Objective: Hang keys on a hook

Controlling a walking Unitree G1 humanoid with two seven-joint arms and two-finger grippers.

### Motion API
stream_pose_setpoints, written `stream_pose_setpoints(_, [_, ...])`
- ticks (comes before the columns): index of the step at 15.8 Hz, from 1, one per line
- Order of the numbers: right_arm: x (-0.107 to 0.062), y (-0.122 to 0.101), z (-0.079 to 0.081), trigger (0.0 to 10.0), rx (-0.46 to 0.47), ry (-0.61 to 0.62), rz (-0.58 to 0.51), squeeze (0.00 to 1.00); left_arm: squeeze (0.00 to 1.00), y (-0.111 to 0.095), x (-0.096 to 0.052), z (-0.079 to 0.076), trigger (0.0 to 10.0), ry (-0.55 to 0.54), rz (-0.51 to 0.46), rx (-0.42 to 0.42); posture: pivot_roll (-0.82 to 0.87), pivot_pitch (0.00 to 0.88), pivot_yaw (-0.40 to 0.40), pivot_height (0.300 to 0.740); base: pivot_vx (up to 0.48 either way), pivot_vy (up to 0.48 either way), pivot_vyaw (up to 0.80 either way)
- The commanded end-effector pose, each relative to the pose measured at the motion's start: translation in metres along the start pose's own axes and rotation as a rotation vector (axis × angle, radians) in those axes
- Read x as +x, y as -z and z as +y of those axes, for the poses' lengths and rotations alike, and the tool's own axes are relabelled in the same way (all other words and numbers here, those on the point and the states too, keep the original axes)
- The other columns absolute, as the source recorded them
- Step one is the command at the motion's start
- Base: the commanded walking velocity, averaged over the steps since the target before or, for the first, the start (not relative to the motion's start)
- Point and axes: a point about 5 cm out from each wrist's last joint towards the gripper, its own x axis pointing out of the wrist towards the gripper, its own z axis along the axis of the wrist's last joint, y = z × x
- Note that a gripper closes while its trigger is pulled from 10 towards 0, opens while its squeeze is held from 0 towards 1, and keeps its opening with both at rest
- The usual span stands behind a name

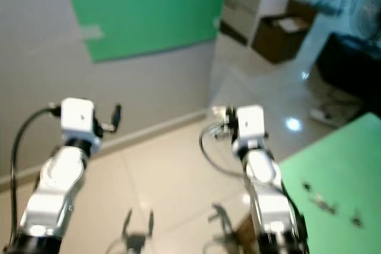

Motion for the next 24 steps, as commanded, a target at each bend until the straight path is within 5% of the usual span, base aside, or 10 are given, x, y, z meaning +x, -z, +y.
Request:
stream_pose_setpoints(1, [-0.001,-0.002,-0.012,10.0,0.001,0.052,-0.012,0.0,0.0,-0.005,0.001,-0.008,10.0,0.036,-0.019,-0.008,-0.08,0.0,-0.007,0.74,0.289,0.0,0.0])
stream_pose_setpoints(24, [0.018,-0.011,0.003,10.0,-0.006,0.057,-0.066,0.0,0.0,-0.014,0.024,0.002,10.0,0.051,-0.053,-0.003,-0.06,0.0,0.02,0.74,0.346,0.0,0.0])
